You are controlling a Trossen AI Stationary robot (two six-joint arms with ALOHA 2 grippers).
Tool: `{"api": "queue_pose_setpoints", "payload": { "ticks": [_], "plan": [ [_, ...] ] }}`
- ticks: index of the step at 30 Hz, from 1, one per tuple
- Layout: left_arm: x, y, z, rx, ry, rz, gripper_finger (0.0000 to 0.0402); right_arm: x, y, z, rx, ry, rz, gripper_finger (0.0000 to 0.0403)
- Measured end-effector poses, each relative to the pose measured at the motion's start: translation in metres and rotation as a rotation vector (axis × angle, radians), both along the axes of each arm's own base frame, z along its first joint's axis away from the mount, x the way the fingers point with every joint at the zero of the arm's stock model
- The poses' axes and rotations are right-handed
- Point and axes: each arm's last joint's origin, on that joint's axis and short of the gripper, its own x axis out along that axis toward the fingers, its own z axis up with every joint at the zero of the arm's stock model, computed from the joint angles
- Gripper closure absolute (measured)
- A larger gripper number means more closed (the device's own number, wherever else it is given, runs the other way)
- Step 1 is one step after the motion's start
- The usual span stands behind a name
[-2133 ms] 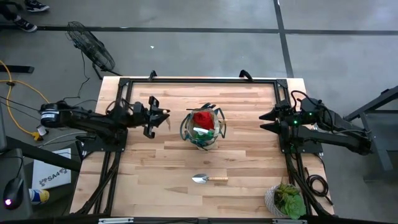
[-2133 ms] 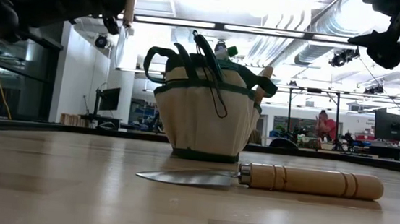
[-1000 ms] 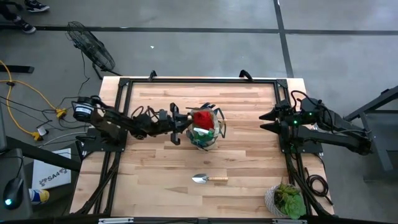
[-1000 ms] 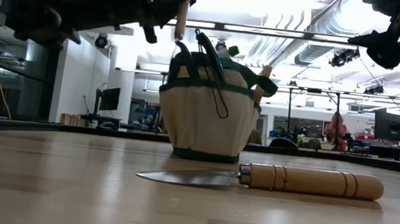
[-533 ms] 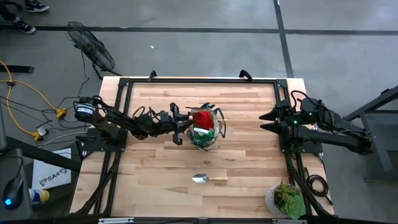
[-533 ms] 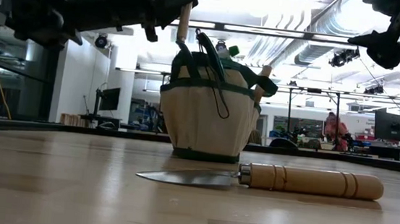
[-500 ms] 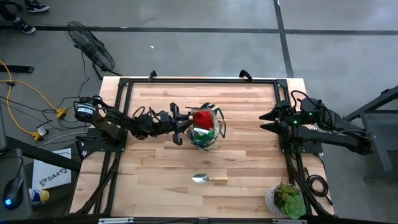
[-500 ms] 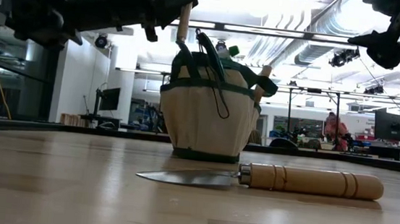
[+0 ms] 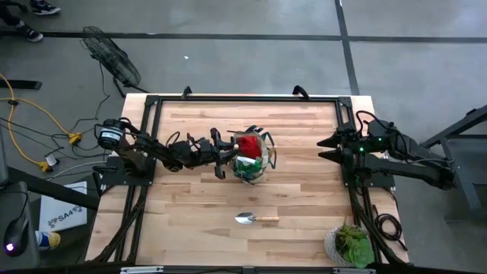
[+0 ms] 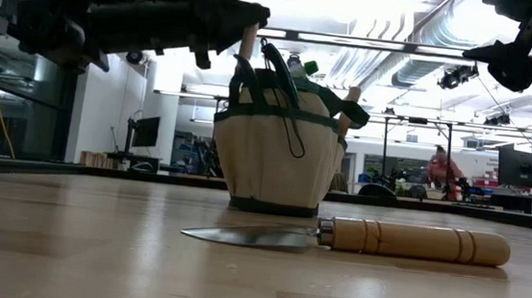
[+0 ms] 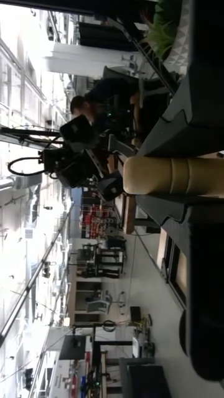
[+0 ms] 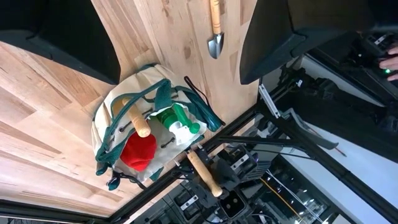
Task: Pick & Place Garden tools in Gardening bag
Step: Put the top trowel into the gardening bag
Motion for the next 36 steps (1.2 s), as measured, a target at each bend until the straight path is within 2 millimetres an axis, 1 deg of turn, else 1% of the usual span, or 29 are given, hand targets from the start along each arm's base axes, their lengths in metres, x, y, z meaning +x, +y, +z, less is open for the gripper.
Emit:
{"api": "queue_pose_setpoints", "payload": {
  "ticks": [5,12,14,19,24,29,32,36],
  "plan": [
    [0.0010,-0.0074,-0.0036,0.001,0.013,-0.028,0.0337,0.0000,0.0000,0.0000,0.000,0.000,0.000,0.0082],
    [0.0017,-0.0079,-0.0056,-0.017,0.017,-0.045,0.0334,0.0000,0.0000,0.0000,0.000,0.000,0.000,0.0082],
    [0.0018,-0.0073,-0.0056,-0.024,0.016,-0.045,0.0311,0.0000,0.0000,0.0000,0.000,0.000,0.000,0.0082],
    [0.0017,-0.0066,-0.0057,-0.054,0.013,-0.032,0.0232,0.0000,0.0000,0.0000,0.000,0.000,0.000,0.0082],
    [0.0014,-0.0061,-0.0053,-0.056,0.011,-0.023,0.0181,0.0000,0.0000,0.0000,0.000,0.000,0.000,0.0082],
    [0.0014,-0.0062,-0.0052,-0.057,0.010,-0.028,0.0156,0.0000,0.0000,0.0000,0.000,0.000,0.000,0.0082],
    [0.0013,-0.0062,-0.0050,-0.057,0.009,-0.028,0.0155,0.0000,0.0000,0.0000,0.000,0.000,0.000,0.0082],
    [-0.0010,-0.0057,0.0025,-0.060,-0.019,-0.016,0.0160,0.0000,0.0000,0.0000,0.000,0.000,0.000,0.0082]
  ]
}}
